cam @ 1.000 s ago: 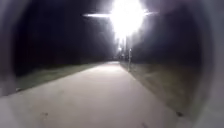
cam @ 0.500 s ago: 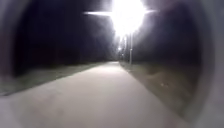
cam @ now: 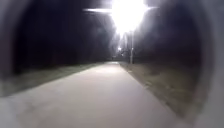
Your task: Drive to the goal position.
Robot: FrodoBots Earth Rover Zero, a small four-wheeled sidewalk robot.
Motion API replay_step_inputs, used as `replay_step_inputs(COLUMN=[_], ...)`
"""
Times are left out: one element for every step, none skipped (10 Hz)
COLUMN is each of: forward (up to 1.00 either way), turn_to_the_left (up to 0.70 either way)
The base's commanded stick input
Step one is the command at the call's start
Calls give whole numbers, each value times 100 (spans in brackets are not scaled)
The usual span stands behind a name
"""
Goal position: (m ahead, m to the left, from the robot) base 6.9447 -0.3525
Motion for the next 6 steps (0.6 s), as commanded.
replay_step_inputs(forward=[100, 100, 100, 100, 100, 100], turn_to_the_left=[-2, -2, -2, -2, -2, -2])
